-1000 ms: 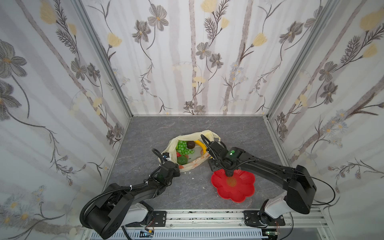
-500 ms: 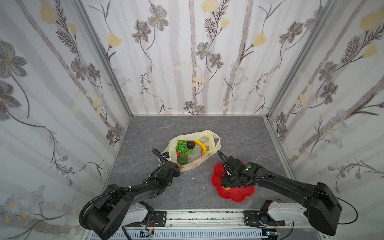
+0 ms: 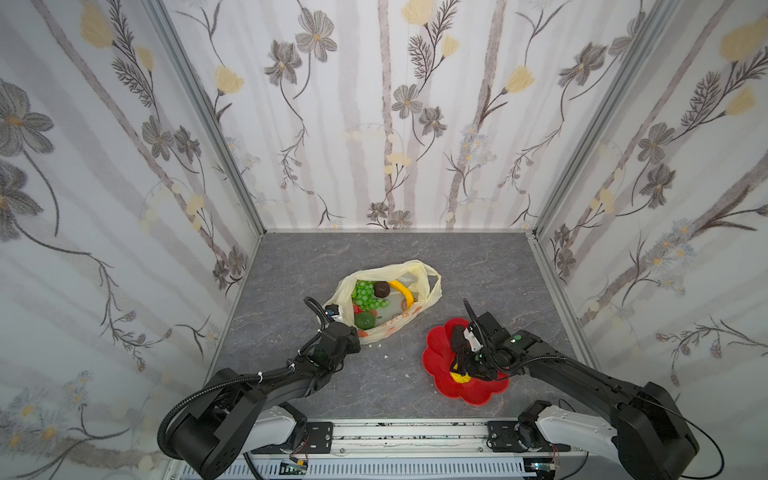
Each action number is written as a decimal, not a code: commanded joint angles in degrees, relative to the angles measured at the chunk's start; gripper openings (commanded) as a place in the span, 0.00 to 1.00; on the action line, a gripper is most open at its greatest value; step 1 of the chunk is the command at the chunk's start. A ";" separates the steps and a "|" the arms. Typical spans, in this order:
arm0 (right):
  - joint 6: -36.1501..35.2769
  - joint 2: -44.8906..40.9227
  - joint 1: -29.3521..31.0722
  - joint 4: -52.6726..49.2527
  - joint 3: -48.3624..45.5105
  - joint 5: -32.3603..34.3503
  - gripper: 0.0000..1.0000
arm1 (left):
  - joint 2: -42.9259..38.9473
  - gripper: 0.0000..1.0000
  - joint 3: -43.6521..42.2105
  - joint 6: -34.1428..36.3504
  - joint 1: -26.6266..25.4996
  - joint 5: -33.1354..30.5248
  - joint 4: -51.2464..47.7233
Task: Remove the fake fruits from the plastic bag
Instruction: 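Place the lemon in the red plate beside the avocado and release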
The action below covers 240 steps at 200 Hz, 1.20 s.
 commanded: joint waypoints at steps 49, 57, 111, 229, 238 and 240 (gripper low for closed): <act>3.00 -2.58 -9.74 5.13 -4.33 -9.90 0.47 | 0.69 0.00 0.37 -0.20 -0.07 -0.31 0.92; 3.13 -2.75 -10.29 5.13 -4.58 -10.18 0.48 | 0.69 0.00 0.31 -0.19 0.02 -0.47 0.89; 3.32 -2.51 -14.52 5.31 -5.81 -12.01 0.61 | 0.71 0.00 0.31 -0.25 0.01 -0.52 0.92; 0.87 -4.11 -21.50 3.35 -5.05 -9.83 0.71 | 0.78 0.00 0.36 -0.18 -0.01 -0.51 0.92; 0.74 -4.29 -21.55 3.02 -4.57 -9.17 0.73 | 0.77 0.00 0.35 -0.21 0.00 -0.54 0.92; 0.70 -4.32 -21.61 2.98 -4.51 -9.18 0.73 | 0.78 0.00 0.34 -0.24 0.06 -0.55 0.92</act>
